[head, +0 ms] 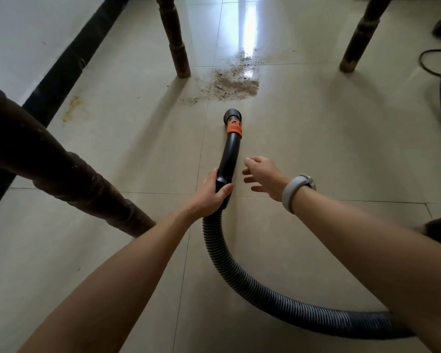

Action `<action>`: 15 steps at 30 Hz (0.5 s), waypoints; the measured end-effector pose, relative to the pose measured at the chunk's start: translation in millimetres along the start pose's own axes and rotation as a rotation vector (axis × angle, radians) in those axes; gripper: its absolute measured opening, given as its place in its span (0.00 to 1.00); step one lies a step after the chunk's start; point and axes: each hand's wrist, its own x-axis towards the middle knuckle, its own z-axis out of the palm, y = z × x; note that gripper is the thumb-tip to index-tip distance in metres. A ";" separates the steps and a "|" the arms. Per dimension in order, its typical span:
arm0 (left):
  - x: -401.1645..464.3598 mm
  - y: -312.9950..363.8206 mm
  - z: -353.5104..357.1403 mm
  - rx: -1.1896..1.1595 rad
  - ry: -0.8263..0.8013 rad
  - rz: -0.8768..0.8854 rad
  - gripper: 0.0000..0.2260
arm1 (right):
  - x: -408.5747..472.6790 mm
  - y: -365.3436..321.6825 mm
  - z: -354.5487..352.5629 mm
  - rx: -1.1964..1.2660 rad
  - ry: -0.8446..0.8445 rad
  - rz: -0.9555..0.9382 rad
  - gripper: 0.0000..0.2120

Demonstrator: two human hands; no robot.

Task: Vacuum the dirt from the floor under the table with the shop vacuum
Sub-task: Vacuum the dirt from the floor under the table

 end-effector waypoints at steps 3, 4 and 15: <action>-27.0 -9.2 15.5 0.016 -0.013 0.022 0.24 | 1.0 3.4 -2.5 0.053 -0.029 0.028 0.17; -35.0 -11.9 18.8 0.020 -0.018 0.022 0.25 | 0.5 3.4 1.3 0.055 -0.047 0.036 0.18; -80.0 -37.9 1.7 -0.199 -0.242 -0.241 0.21 | -22.5 1.2 77.2 -0.069 -0.197 0.029 0.09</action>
